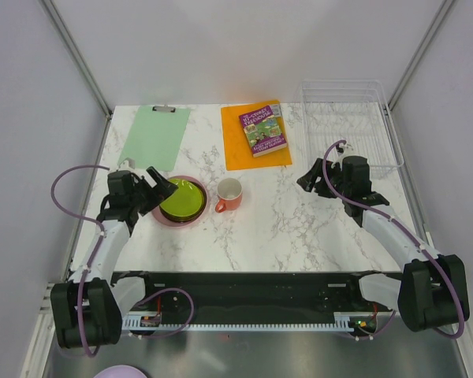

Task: Unload the plates from the dish rack

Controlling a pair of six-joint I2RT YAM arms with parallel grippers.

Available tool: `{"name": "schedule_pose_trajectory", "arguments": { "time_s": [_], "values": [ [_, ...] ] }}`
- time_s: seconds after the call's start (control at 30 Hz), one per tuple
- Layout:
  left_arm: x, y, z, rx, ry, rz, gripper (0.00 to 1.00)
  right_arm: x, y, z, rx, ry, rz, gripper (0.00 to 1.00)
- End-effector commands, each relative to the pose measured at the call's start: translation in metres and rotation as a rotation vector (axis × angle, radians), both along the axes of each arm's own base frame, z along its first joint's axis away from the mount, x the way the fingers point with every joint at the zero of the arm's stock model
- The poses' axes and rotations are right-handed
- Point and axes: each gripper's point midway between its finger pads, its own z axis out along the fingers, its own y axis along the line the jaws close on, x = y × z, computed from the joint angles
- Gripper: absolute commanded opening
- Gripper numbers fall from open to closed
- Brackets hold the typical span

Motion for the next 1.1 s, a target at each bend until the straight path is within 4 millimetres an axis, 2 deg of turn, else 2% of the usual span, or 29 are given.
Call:
{"name": "schedule_pose_trajectory", "arguments": {
  "time_s": [0.0,0.33,0.47,0.6,0.73,0.8,0.9,1.0,1.07],
  "values": [
    [0.003,0.0,0.001,0.023,-0.007,-0.041,1.0,0.005,-0.003,0.01,-0.025,-0.04,-0.004,0.74],
    [0.002,0.0,-0.017,0.03,0.043,-0.052,1.0,0.004,-0.003,0.004,-0.028,-0.025,-0.003,0.74],
    [-0.002,0.008,-0.024,0.058,0.058,-0.009,1.0,0.006,-0.003,0.006,-0.03,-0.028,-0.002,0.74],
    [-0.003,0.013,-0.017,0.092,0.033,-0.004,1.0,0.007,-0.005,0.007,-0.038,-0.036,-0.005,0.74],
    [-0.001,0.019,0.001,0.118,0.008,0.025,1.0,0.007,-0.008,0.006,-0.065,-0.035,-0.009,0.74],
    [-0.004,0.023,0.004,0.132,0.032,0.041,1.0,0.007,-0.01,0.006,-0.078,-0.035,-0.012,0.74],
    [0.0,0.024,0.023,0.142,-0.004,0.038,1.0,0.007,-0.012,0.006,-0.09,-0.035,-0.017,0.74],
    [0.002,0.016,0.048,0.122,-0.072,0.001,1.0,0.008,-0.015,0.007,-0.111,-0.042,-0.016,0.74],
    [0.002,0.009,0.071,0.117,-0.142,-0.029,1.0,0.008,-0.02,0.009,-0.143,-0.049,-0.028,0.74]
  ]
}}
